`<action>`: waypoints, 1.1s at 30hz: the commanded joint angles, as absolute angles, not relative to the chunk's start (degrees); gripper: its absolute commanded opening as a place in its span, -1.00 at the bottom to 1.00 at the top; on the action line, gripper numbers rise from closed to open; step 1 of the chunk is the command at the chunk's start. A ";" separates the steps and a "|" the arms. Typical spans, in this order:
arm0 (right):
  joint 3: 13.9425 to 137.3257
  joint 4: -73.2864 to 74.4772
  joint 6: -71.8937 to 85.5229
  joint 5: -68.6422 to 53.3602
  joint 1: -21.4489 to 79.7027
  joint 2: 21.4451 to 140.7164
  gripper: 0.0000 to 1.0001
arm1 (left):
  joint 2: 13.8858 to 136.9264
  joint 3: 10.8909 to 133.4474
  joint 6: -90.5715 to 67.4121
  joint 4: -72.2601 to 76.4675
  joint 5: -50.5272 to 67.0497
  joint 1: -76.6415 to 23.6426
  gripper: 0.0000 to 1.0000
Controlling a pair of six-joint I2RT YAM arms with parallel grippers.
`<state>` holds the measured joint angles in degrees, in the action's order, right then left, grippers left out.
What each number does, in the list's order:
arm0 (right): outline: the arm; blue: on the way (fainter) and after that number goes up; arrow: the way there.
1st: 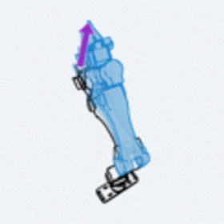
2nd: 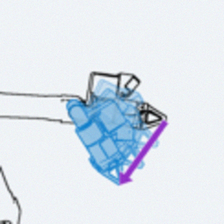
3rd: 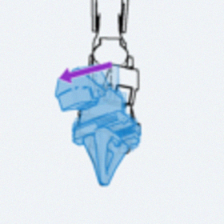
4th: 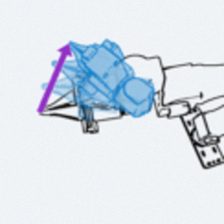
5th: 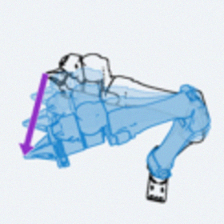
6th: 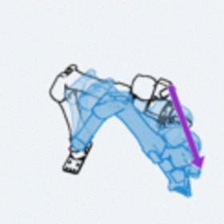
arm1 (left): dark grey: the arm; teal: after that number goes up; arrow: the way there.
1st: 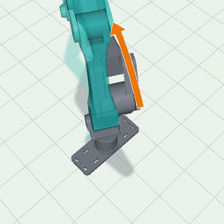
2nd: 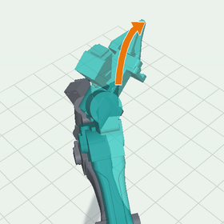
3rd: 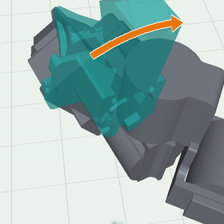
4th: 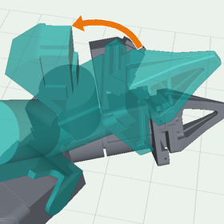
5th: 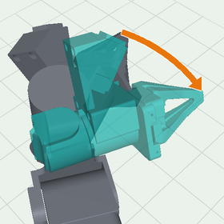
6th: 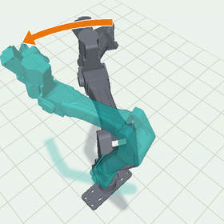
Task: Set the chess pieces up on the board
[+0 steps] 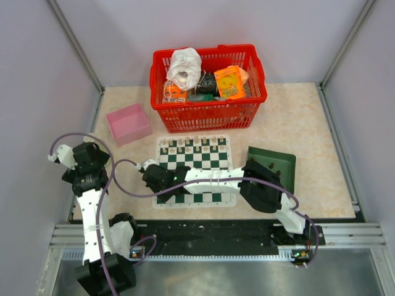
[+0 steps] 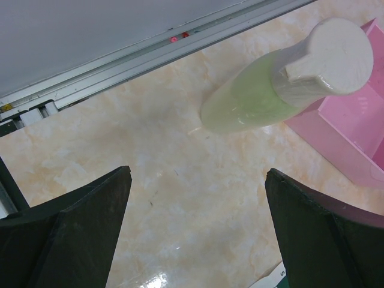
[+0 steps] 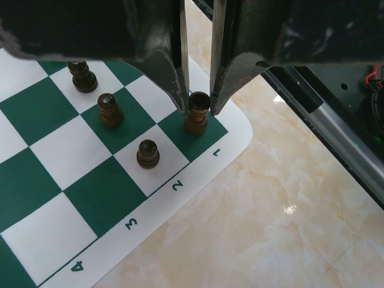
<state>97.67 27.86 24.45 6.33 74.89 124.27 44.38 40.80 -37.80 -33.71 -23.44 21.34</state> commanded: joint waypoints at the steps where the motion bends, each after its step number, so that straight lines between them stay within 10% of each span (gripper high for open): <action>1: 100.63 27.60 23.73 5.80 75.76 125.16 -0.72 | 43.86 40.96 -37.53 -32.70 -23.73 21.80 0.98; 19: 100.02 27.60 22.77 4.83 75.76 121.65 -0.28 | 43.77 41.66 -37.18 -33.05 -23.73 21.80 0.97; 33: 76.58 21.62 22.85 12.91 71.38 92.49 -0.14 | 43.68 42.63 -36.91 -32.87 -22.15 21.88 0.97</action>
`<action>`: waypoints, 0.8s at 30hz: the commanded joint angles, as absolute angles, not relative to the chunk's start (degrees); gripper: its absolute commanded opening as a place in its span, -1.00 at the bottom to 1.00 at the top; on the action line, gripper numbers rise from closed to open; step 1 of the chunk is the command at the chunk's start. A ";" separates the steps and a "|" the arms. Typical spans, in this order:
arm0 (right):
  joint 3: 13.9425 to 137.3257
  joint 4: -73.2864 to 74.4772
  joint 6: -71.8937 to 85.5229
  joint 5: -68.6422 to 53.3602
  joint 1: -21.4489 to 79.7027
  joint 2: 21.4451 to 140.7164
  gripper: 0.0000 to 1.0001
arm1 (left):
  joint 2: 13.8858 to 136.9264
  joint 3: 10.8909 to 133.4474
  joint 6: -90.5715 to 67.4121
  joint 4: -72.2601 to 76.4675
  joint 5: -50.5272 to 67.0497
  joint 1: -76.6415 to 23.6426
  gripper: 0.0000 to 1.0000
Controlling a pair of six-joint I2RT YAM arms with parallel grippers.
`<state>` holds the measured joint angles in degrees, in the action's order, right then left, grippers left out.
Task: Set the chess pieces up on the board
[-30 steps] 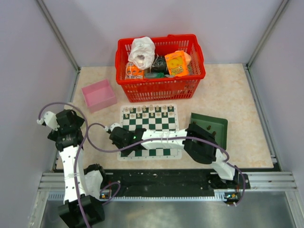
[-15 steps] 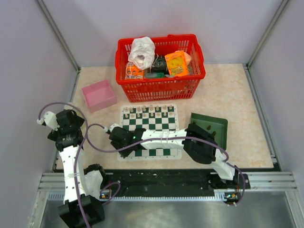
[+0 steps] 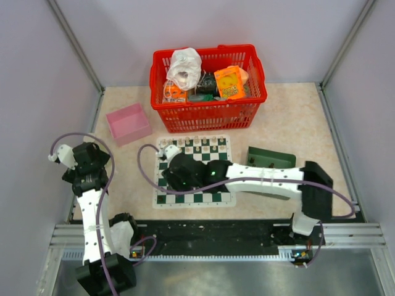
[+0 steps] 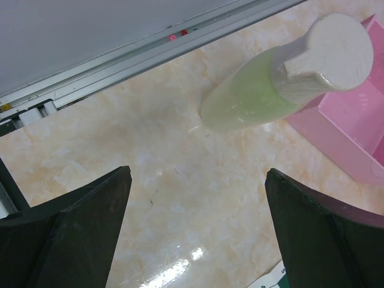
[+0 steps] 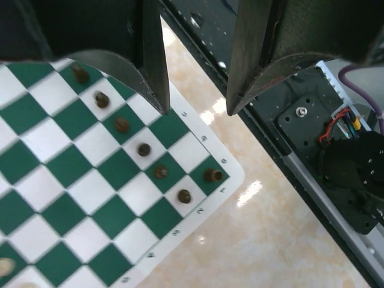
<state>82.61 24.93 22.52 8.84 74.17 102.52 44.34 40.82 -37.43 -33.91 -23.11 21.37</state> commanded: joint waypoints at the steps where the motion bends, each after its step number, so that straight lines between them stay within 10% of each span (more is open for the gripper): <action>1: 74.29 21.62 23.03 13.96 70.32 90.20 -0.13 | 43.59 42.54 -37.09 -32.87 -21.89 21.88 0.97; 13: 50.64 23.47 25.58 18.03 39.94 62.77 -0.06 | 45.44 40.96 -38.06 -30.76 -18.90 21.88 0.97; 24: 48.07 23.38 20.31 5.37 20.04 70.83 -0.06 | 46.49 39.46 -37.71 -27.60 -15.12 21.88 0.97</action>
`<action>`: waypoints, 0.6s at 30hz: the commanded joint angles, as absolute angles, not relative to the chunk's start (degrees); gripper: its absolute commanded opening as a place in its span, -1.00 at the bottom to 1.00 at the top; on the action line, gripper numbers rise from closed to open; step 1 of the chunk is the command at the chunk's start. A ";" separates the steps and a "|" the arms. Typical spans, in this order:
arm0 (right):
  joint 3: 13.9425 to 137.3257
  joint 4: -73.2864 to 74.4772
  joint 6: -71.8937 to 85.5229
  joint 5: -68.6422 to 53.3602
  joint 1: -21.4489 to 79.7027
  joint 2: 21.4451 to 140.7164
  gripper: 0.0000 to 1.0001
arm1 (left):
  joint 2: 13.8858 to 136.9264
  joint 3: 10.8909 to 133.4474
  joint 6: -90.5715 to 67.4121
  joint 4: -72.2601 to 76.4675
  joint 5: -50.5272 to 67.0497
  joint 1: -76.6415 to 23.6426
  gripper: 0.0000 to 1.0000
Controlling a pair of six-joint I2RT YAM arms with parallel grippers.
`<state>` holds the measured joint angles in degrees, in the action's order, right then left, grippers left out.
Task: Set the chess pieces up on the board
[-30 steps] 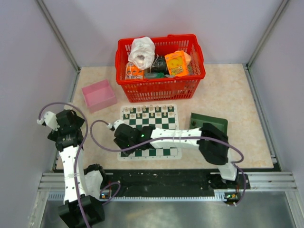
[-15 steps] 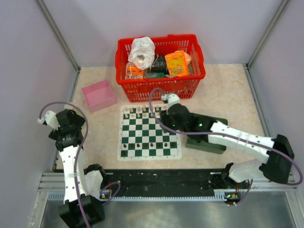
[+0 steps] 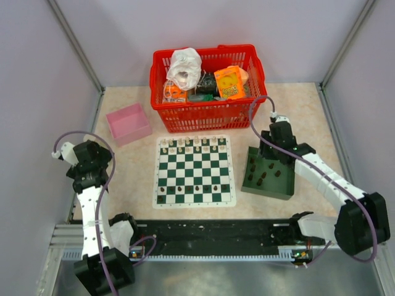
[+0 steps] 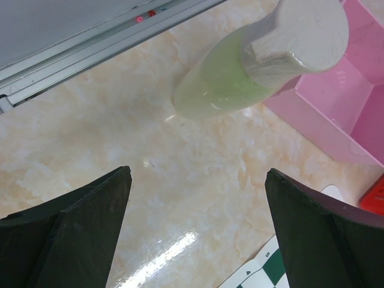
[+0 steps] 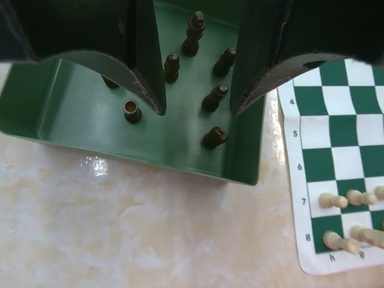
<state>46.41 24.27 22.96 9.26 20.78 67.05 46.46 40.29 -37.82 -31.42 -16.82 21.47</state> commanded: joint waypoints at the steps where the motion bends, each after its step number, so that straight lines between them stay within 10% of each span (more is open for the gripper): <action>1: 48.51 23.03 20.30 4.84 19.78 72.49 -0.06 | 46.49 39.38 -37.44 -27.60 -15.03 21.88 0.97; 18: 51.94 20.65 17.75 0.53 19.69 83.05 -0.09 | 48.25 39.64 -35.95 -26.37 -13.18 21.88 0.97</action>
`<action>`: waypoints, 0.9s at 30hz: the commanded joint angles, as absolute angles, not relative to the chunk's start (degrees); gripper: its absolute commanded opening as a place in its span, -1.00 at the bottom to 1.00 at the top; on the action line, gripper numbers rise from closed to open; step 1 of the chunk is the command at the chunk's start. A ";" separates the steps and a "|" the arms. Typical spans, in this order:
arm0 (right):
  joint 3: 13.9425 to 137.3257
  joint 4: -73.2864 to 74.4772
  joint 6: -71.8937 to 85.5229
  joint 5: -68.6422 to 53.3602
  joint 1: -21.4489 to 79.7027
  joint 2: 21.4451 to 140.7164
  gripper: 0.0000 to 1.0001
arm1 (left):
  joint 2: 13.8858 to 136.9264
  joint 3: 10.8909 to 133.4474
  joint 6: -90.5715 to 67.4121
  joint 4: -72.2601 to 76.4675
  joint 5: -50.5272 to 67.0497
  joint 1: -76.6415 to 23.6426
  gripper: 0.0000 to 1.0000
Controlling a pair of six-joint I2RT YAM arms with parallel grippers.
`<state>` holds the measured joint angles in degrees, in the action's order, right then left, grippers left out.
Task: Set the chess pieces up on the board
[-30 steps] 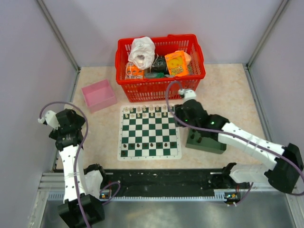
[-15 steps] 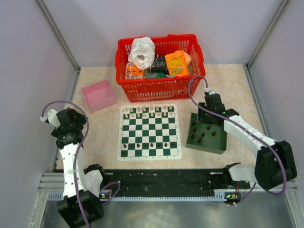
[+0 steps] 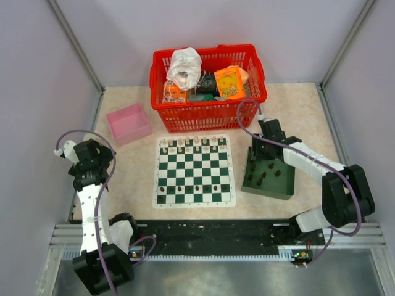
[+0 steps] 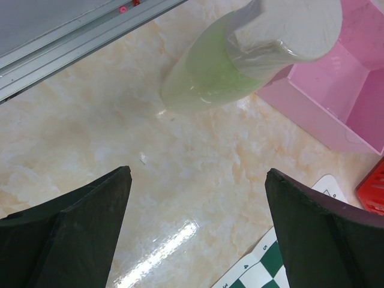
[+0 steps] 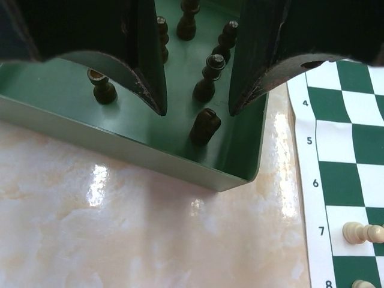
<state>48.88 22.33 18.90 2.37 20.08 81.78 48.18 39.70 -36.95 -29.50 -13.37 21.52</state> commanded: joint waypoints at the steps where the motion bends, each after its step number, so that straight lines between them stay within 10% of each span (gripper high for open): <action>1: 51.86 20.57 17.67 0.35 19.77 83.49 -0.09 | 48.16 39.64 -35.86 -26.28 -13.27 21.88 0.98; 27: 51.77 18.81 17.40 0.18 19.69 85.96 -0.31 | 48.16 39.38 -36.04 -26.19 -13.01 21.88 0.98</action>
